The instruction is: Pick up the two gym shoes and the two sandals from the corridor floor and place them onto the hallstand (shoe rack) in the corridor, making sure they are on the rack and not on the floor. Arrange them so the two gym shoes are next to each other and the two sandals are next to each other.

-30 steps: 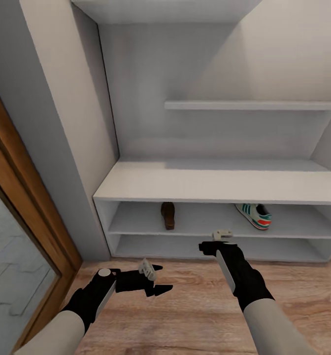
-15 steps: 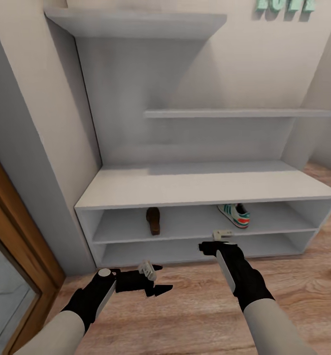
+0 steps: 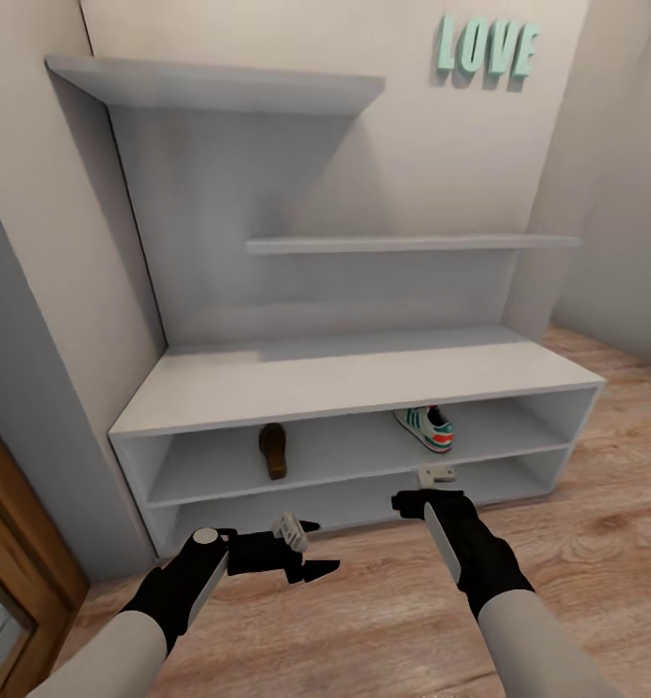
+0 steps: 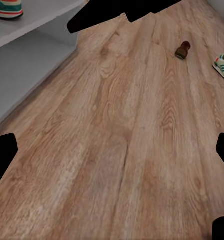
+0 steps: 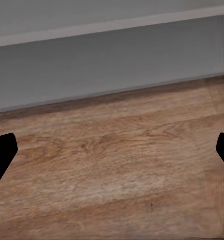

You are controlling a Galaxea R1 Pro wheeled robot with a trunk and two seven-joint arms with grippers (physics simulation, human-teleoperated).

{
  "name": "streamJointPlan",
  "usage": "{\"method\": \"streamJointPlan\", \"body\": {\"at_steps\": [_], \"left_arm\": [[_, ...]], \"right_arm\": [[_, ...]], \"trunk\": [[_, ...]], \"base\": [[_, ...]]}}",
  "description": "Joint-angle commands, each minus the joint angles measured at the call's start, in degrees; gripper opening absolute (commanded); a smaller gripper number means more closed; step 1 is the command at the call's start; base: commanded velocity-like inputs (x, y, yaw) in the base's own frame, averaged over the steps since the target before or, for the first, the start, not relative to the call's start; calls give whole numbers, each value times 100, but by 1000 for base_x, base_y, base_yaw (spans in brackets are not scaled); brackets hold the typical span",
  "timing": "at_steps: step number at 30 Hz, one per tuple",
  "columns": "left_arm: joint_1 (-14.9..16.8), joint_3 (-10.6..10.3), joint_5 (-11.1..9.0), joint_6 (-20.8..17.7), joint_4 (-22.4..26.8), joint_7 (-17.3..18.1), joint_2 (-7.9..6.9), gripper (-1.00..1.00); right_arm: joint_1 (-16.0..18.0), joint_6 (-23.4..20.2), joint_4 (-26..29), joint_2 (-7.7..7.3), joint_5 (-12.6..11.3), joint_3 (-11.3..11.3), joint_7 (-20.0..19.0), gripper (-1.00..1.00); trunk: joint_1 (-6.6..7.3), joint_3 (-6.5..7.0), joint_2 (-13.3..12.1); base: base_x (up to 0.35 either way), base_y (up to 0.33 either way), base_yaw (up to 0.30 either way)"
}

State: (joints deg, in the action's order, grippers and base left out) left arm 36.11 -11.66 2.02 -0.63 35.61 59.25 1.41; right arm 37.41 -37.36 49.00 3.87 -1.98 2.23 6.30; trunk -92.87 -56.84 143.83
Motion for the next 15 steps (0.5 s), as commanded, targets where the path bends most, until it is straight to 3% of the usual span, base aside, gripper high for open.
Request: {"method": "streamJointPlan", "body": {"at_steps": [1, 15], "left_arm": [[1, 6, 20, -7, 7, 16, 0, 100], [1, 6, 10, -7, 16, 16, 0, 100]], "right_arm": [[4, -26, 1, -1, -21, 14, 38, 100], [4, -26, -5, 0, -21, 14, 38, 100]], "trunk": [[1, 1, 2], [1, 94, 2]], "base": [[0, 0, -225], [0, 0, -225]]}}
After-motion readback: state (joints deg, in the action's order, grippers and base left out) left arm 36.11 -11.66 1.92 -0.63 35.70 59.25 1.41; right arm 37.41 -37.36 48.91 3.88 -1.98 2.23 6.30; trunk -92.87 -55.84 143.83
